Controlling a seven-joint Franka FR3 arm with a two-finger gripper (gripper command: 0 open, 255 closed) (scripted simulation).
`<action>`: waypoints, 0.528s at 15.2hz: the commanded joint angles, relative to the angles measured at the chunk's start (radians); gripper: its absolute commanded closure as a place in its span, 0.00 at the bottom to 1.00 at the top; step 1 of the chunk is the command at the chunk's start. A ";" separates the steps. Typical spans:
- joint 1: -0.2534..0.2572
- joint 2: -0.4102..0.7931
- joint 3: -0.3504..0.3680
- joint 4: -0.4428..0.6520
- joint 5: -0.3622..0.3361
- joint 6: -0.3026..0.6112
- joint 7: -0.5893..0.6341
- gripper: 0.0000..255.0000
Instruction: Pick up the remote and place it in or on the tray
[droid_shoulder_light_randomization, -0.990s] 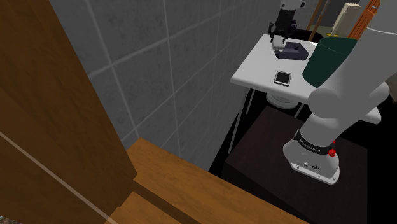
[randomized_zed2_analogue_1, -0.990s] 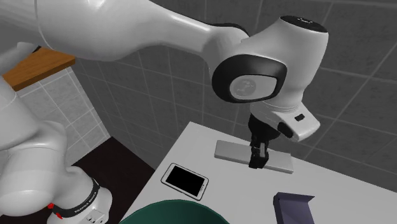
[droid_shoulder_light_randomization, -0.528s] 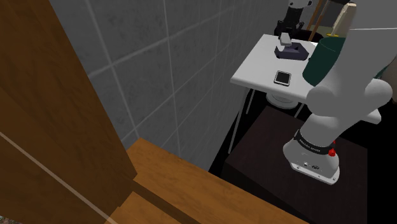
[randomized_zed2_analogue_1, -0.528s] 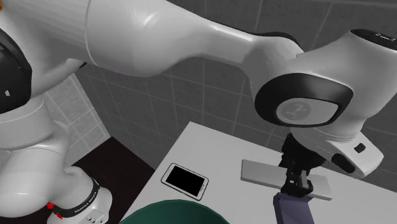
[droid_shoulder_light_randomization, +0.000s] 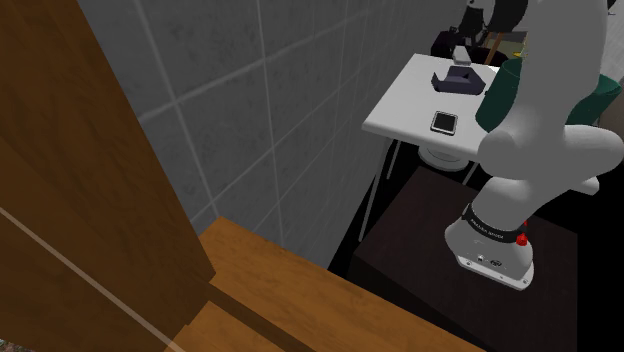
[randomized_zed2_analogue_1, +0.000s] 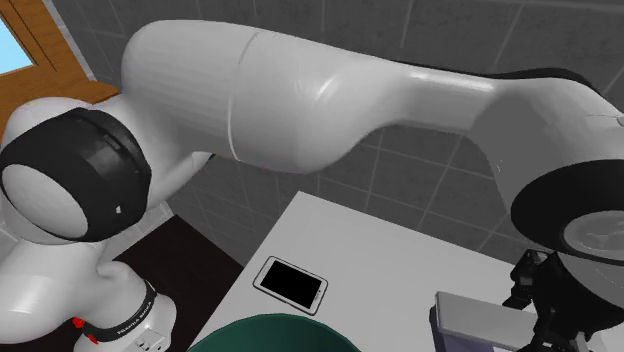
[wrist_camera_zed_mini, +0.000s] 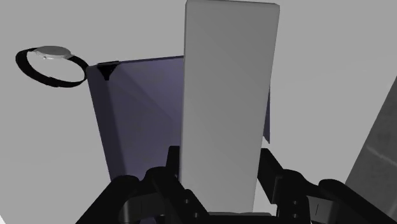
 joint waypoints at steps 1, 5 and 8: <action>-0.074 0.136 0.010 0.222 0.035 -0.086 -0.025 1.00; -0.119 0.224 0.023 0.337 0.050 -0.110 -0.033 1.00; -0.105 0.207 0.020 0.265 0.048 -0.056 -0.038 1.00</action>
